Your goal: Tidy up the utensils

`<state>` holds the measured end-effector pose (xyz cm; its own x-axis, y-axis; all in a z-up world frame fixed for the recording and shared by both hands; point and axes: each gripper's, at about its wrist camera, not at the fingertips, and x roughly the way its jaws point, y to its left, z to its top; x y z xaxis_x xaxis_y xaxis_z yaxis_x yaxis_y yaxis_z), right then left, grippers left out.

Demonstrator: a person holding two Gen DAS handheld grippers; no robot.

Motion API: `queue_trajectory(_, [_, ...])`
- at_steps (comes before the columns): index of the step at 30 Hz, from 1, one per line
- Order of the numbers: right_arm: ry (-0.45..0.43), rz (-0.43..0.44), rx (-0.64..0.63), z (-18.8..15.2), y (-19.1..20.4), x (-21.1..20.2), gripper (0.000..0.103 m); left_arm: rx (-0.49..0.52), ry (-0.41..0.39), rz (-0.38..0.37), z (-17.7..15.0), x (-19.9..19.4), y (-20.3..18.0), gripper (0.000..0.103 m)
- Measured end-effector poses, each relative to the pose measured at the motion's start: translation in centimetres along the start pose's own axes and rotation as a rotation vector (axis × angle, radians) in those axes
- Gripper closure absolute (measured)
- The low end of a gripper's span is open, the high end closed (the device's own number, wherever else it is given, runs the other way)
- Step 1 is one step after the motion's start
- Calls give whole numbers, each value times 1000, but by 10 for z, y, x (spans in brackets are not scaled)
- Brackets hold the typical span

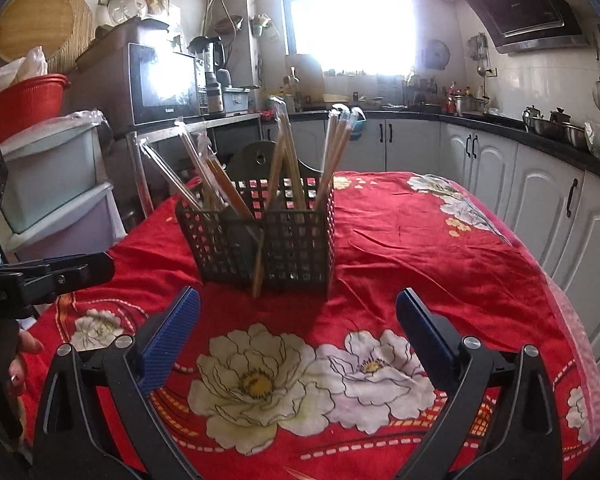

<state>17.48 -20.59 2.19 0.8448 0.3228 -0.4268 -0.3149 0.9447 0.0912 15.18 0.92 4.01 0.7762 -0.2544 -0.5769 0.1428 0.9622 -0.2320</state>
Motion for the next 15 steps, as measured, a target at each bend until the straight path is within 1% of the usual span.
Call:
queue_trajectory(5, [-4,-22,-17,-7,-1,1,7,10,-9,18,-10,3,-3,10])
queue_trajectory(13, [-33,-43,-45,-17,0,0,7,27,-72,70,-24,5,-6,10])
queue_trajectory(15, [-43,-34,-44,-19,-1,-1,6,34,-91,88,-27,6,-6,10])
